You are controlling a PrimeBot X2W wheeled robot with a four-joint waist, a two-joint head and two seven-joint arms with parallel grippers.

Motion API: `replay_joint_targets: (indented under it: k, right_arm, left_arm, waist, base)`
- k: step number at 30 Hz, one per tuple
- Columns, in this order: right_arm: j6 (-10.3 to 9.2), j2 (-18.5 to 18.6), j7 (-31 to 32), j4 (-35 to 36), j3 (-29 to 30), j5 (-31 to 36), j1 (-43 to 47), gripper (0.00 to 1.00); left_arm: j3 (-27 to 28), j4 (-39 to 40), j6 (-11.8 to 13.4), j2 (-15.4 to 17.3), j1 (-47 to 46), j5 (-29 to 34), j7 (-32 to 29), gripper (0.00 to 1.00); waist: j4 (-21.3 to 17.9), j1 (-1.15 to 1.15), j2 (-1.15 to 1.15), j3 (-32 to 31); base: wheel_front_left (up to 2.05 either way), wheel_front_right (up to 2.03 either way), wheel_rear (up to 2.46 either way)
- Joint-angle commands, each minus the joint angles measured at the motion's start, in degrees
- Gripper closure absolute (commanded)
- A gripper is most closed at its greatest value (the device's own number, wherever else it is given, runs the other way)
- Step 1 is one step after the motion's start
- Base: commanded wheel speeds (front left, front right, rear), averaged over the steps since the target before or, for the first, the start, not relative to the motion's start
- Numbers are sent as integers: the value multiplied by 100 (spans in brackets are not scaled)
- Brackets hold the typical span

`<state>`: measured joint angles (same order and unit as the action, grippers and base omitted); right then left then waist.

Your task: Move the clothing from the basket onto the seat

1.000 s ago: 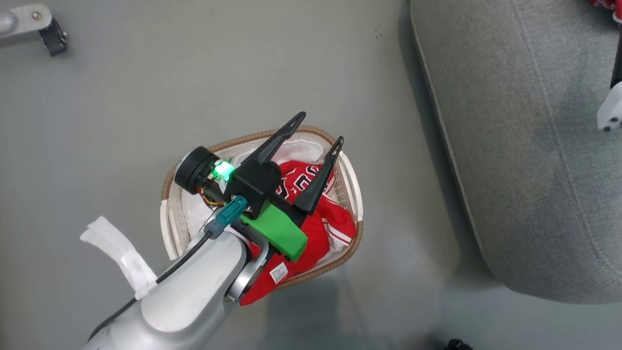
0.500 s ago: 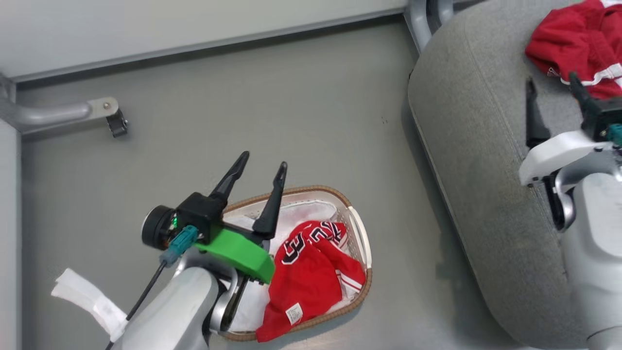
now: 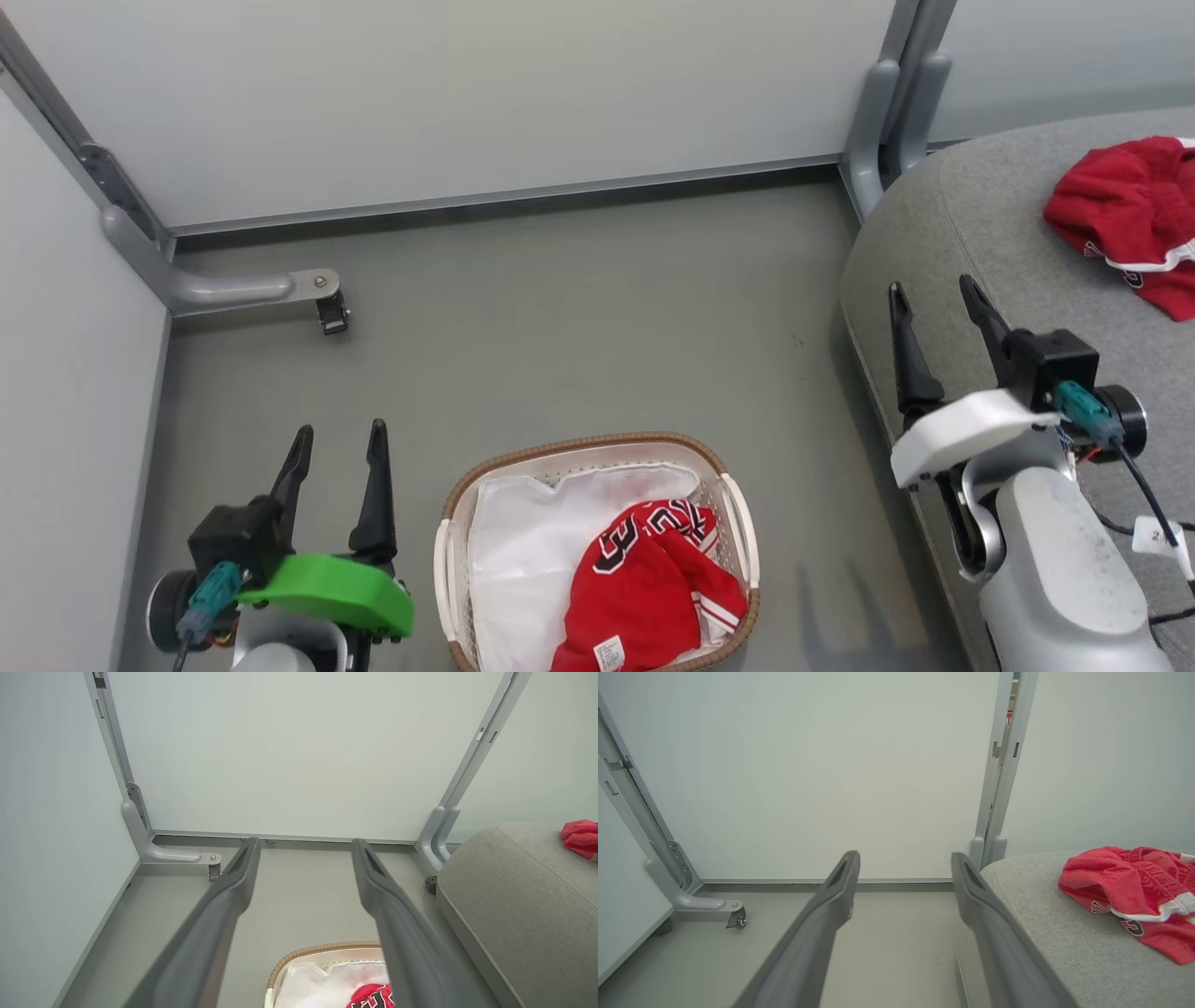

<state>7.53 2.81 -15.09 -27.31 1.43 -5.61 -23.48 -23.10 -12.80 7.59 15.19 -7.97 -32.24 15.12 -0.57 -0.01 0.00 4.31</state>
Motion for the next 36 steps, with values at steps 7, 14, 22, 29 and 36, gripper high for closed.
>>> replay_joint_targets:
  k: [7,14,22,29,36]
  right_arm:
    - [-7,19,-11,622,-155,-292,923,0]
    - [-7,21,-11,806,-417,-410,1584,0]
    - [-7,19,-11,866,-619,-636,1985,0]
    - [-7,19,-11,823,-753,-756,2074,0]
    - [-7,19,-11,807,-767,-722,2057,0]
  left_arm:
    - [563,231,-29,-246,761,290,4,0]
    - [958,381,-181,-471,1288,520,4,0]
    - [1348,459,-359,-663,1611,737,5,0]
    - [1492,410,-497,-785,1704,898,5,0]
    - [1542,305,-609,-838,1673,977,5,0]
  waist:
    - [259,1,0,-229]
    - [330,1,0,-382]
    - [296,1,0,-495]
    - [245,1,0,-565]
    - [242,1,0,-600]
  base:
    - [0,0,0]
    - [0,0,0]
    - [0,0,0]
    - [0,0,0]
    - [0,0,0]
